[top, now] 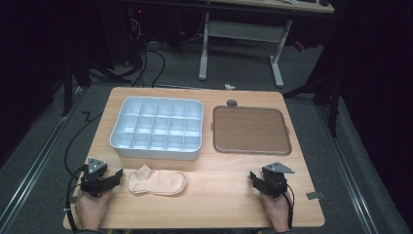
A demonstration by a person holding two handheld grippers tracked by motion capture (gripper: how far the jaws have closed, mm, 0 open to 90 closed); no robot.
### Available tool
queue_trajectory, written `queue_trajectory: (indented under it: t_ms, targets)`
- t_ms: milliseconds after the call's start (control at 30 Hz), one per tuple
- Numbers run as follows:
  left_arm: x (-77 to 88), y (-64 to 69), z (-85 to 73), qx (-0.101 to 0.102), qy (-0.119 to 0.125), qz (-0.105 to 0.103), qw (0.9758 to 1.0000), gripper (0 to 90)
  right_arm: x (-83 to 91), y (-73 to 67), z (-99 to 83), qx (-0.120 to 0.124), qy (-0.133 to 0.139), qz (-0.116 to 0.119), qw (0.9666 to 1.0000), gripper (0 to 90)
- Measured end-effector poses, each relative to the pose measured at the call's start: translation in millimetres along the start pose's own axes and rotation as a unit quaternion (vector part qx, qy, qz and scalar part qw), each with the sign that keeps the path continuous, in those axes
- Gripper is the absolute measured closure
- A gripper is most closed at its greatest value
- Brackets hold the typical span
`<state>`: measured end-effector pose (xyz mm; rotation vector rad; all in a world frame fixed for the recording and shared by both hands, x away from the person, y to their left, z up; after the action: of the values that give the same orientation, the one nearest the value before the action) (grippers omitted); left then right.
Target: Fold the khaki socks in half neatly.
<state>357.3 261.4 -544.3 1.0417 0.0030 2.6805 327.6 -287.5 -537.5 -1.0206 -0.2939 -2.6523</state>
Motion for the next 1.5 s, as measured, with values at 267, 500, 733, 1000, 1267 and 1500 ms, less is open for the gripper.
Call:
queue_trajectory:
  t_ms: [267, 500, 733, 1000, 1267, 1500]
  targets:
    - [0.0, 0.0, 0.0, 0.000, 0.000, 0.000, 1.0000, 36.5, 0.0, 0.0, 0.0, 0.001, 0.000, 0.000, 1.0000, 45.3]
    - [0.0, 0.1, 0.0, 0.000, 0.000, 0.000, 1.0000, 36.5, 0.0, -0.1, 0.0, 0.001, 0.000, -0.001, 1.0000, 45.3]
    - [0.0, 0.1, 0.1, 0.000, 0.000, 0.000, 1.0000, 36.3, -0.2, -0.5, 0.2, 0.003, 0.000, -0.002, 1.0000, 45.4]
    - [0.1, 1.0, -0.1, -0.001, 0.000, 0.000, 1.0000, 36.4, -0.2, -0.1, 0.3, 0.004, 0.000, -0.001, 1.0000, 45.4]
    - [0.1, 1.5, -0.1, 0.001, 0.000, 0.000, 1.0000, 36.8, -0.3, 0.3, 0.5, 0.006, 0.000, 0.003, 1.0000, 47.7]
    - [1.0, 0.8, 0.5, 0.001, -0.004, -0.004, 1.0000, 36.4, 0.0, 1.2, 0.5, 0.002, 0.001, -0.001, 1.0000, 52.9]
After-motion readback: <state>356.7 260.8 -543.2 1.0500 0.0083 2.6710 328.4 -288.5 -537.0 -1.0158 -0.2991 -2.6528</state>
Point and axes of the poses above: each handheld gripper's, and its own axes: x roughly backward along the jaws, z roughly out of its top, y roughly to its right, the point moved 1 cm from there along -x, roughly forward along the jaws, and after that the axes turned 6 degrees about x, right-handed, at the moved point
